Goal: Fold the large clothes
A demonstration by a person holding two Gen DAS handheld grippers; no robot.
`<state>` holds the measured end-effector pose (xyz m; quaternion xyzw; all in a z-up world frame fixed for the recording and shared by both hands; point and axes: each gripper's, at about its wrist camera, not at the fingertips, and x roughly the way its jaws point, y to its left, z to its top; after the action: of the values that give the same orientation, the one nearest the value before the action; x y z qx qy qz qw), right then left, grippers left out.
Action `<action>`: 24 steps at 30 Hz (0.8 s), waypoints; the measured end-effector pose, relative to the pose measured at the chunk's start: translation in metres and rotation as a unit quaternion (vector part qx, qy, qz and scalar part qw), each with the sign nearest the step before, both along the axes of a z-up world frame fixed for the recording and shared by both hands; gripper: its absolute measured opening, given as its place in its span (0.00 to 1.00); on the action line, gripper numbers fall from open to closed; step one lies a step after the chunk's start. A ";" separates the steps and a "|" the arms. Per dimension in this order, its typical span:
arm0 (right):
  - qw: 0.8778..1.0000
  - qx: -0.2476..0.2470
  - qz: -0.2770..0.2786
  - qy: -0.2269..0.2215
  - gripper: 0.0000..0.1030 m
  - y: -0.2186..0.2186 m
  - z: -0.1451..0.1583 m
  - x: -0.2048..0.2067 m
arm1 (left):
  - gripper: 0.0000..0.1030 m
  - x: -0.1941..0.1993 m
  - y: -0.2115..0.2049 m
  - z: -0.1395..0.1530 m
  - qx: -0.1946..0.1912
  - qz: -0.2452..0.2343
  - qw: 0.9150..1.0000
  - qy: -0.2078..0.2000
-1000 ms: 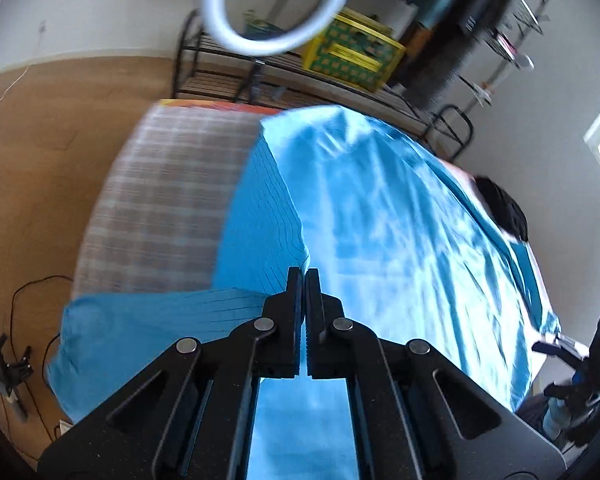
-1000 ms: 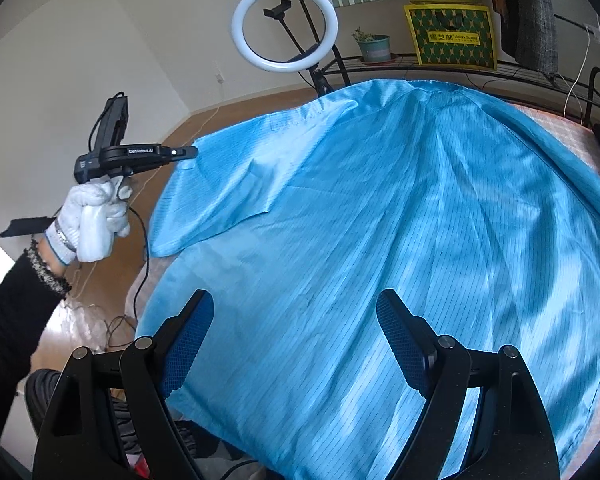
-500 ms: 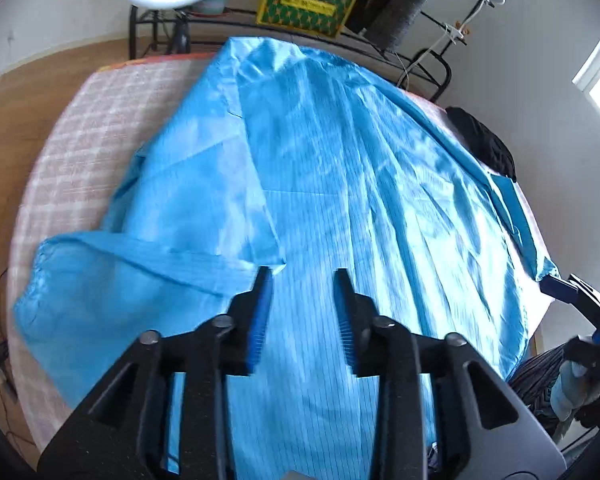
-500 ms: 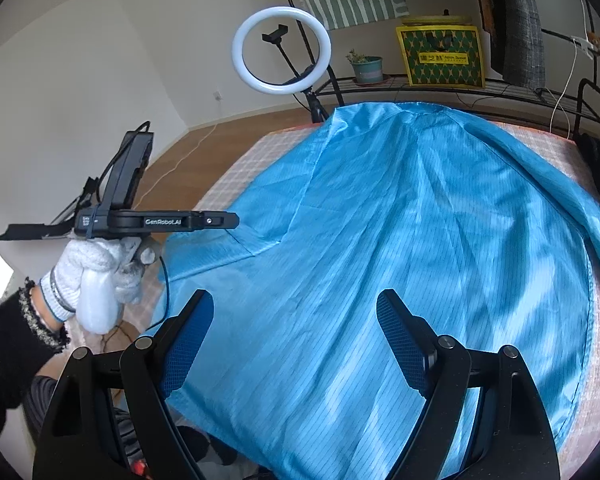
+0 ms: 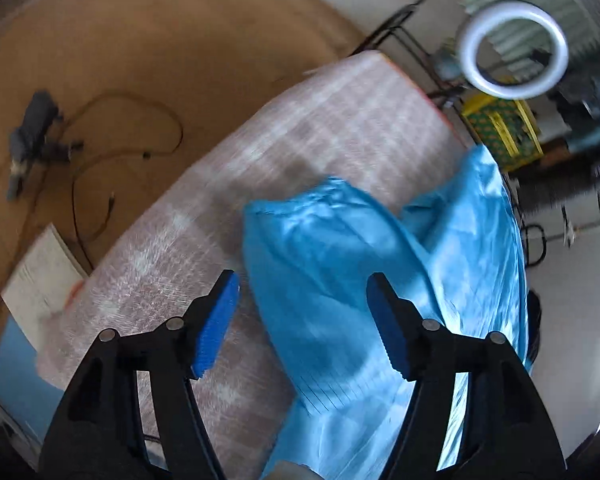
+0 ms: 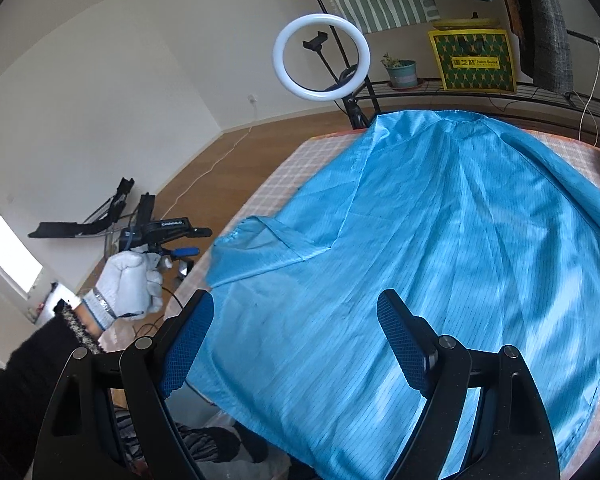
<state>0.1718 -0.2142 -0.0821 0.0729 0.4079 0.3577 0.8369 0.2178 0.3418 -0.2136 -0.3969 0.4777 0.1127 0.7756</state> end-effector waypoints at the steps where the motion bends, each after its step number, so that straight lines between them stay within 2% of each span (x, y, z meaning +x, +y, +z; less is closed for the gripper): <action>1: 1.000 -0.003 -0.003 -0.004 0.82 0.000 0.000 0.000 | 0.66 0.002 0.002 -0.008 -0.011 0.002 1.000 -0.001; 5: 1.000 -0.019 -0.009 -0.013 0.82 0.003 -0.003 -0.001 | 0.66 0.007 -0.002 -0.025 -0.005 -0.004 1.000 -0.003; 6: 1.000 -0.021 -0.009 -0.013 0.82 0.004 -0.004 -0.001 | 0.62 0.008 -0.003 -0.027 -0.005 -0.001 1.000 -0.007; 7: 1.000 -0.025 -0.009 -0.012 0.82 0.005 -0.006 -0.001 | 0.42 0.009 -0.004 -0.028 -0.006 -0.001 1.000 -0.017; 8: 0.999 -0.029 -0.008 -0.013 0.82 0.005 -0.009 -0.001 | 0.29 0.011 -0.005 -0.028 -0.003 -0.001 1.000 -0.021; 9: 0.999 -0.034 -0.007 -0.014 0.82 0.006 -0.011 -0.002 | 0.10 0.012 -0.006 -0.028 0.005 -0.003 1.000 -0.022; 10: 0.999 -0.040 -0.006 -0.015 0.82 0.007 -0.013 -0.002 | 0.04 0.014 -0.009 -0.026 0.017 -0.005 1.000 -0.026; 12: 0.999 -0.053 -0.007 -0.013 0.82 0.007 -0.020 -0.002 | 0.02 0.014 -0.013 -0.014 0.040 -0.018 0.998 -0.044; 14: 0.998 -0.056 -0.012 -0.001 0.82 0.003 -0.027 0.001 | 0.01 0.016 -0.025 0.003 0.047 -0.035 0.996 -0.067; 17: 0.998 -0.051 -0.025 0.018 0.82 -0.004 -0.033 0.008 | 0.00 0.010 -0.058 0.038 0.058 -0.091 0.988 -0.106; 19: 0.998 -0.049 -0.034 0.024 0.81 -0.008 -0.035 0.010 | 0.00 -0.003 -0.089 0.061 0.067 -0.136 0.980 -0.130; 20: 0.998 -0.048 -0.039 0.026 0.81 -0.011 -0.035 0.012 | 0.00 -0.013 -0.110 0.072 0.082 -0.166 0.973 -0.140; 24: 0.998 -0.043 -0.050 0.022 0.81 -0.018 -0.030 0.013 | 0.00 -0.050 -0.167 0.093 0.114 -0.252 0.950 -0.149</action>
<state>0.1852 -0.2319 -0.1122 0.0652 0.4372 0.2963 0.8466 0.1675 0.1751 -0.1210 -0.1851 0.4253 -0.0927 0.8810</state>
